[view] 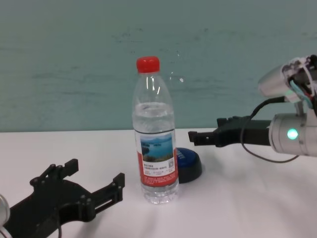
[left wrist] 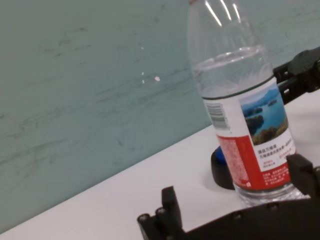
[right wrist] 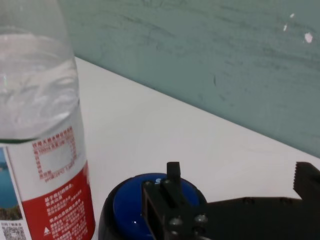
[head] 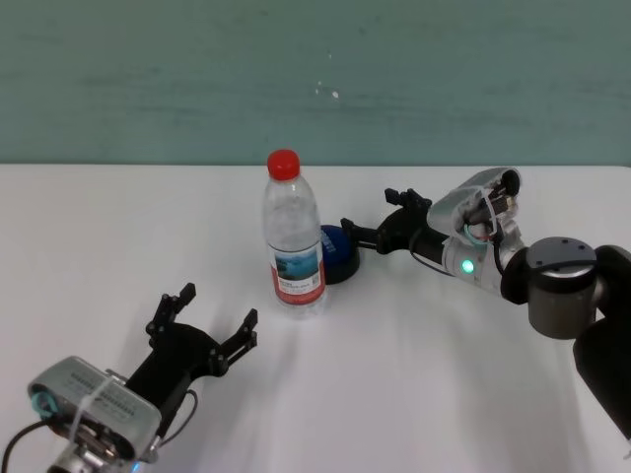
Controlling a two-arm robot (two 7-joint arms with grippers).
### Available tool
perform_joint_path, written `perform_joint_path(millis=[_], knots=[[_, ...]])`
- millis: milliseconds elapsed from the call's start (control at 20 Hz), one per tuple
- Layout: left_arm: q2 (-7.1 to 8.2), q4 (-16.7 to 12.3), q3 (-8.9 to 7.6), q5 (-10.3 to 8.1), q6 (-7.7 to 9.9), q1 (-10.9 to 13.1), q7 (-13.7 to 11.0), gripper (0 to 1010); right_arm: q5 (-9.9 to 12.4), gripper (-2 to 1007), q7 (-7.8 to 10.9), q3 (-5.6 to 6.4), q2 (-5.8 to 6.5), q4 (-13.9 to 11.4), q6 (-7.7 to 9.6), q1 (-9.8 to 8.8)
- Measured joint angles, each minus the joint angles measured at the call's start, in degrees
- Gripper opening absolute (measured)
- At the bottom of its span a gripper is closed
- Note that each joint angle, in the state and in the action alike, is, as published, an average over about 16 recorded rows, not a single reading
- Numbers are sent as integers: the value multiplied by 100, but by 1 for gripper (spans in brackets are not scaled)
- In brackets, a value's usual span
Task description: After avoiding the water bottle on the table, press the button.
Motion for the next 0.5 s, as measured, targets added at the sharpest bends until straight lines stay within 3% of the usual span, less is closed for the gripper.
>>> perform_joint_path(millis=[250,500], knots=[[0,0,0,0,0,0,0,1000,122,1004,-51,107,160,-477,62,-242],[0,0,0,0,0,0,0,1000,331,1004,-111,269,378,-1170,155,-600]])
